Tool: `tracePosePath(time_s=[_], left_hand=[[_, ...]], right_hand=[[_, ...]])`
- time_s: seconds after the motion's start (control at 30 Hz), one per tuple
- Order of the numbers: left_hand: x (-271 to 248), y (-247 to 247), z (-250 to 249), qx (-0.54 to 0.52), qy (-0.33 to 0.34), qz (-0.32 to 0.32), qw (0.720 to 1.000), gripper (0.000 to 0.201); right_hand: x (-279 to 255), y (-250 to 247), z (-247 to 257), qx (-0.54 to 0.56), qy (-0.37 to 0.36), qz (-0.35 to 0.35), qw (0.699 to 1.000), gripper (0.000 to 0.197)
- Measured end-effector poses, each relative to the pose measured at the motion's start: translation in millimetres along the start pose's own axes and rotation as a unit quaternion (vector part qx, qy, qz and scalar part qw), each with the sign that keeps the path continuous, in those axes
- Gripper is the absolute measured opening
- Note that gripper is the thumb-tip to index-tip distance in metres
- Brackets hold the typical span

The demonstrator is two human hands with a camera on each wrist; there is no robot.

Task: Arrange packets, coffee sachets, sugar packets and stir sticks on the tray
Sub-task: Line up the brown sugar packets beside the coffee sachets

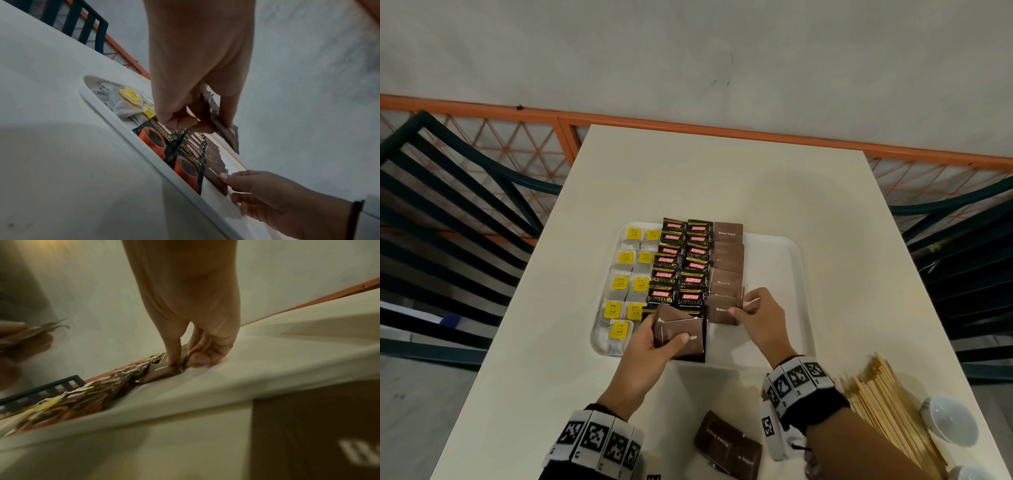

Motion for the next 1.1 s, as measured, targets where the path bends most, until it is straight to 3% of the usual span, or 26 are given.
tracePosePath(time_s=[0.1,0.17,0.23,0.33,0.43,0.5,0.7,0.87,1.0,1.1], left_hand=[[1.0,1.9,-1.8,-0.011,0.003,-0.001,1.0,0.03],[2.2,1.3,-1.1,-0.011,0.003,-0.007,1.0,0.03],[3.8,-0.2,1.4,-0.007,0.001,-0.015,1.0,0.032],[5.5,-2.2,6.5,-0.001,-0.002,-0.027,1.0,0.031],[4.4,0.6,11.5,0.02,-0.016,-0.028,0.999,0.019],[2.4,4.3,14.6,0.026,-0.038,-0.022,0.999,0.011],[1.8,7.7,17.4,0.072,-0.049,0.01,0.996,0.016],[5.0,14.2,4.7,0.178,0.004,0.029,0.984,0.021],[9.0,24.7,2.9,0.251,0.027,0.046,0.967,0.025],[12.7,35.4,4.2,0.302,0.047,0.062,0.95,0.017]], right_hand=[[-13.6,0.7,8.9,-0.034,-0.03,-0.02,0.999,0.033],[-31.6,6.9,22.1,-0.037,-0.087,-0.007,0.995,0.021],[-47.2,17.8,27.7,-0.009,-0.107,0.055,0.993,0.021],[-69.4,40.1,25.6,0.048,-0.066,0.213,0.974,0.018],[-77.7,48.6,20.6,0.05,-0.069,0.265,0.96,0.008],[-70.7,43.9,12.9,0.06,-0.048,0.249,0.965,0.01],[-40.7,16.2,-7.6,0.042,-0.021,0.199,0.979,0.01],[-14.4,3.0,-17.8,-0.023,-0.014,0.113,0.993,0.026],[-12.2,-0.9,-10.8,-0.017,-0.013,0.066,0.998,0.005],[-11.4,-2.1,-10.0,-0.004,-0.001,0.039,0.999,0.01]])
Point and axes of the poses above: each hand's wrist, its own x-axis towards the middle knuckle, its own y-axis out of the palm, z = x × y, the point moved 9 cm from there along x, towards the middle knuckle, and after that the axes turned 11 degrees about y, right-handed, at the moved point
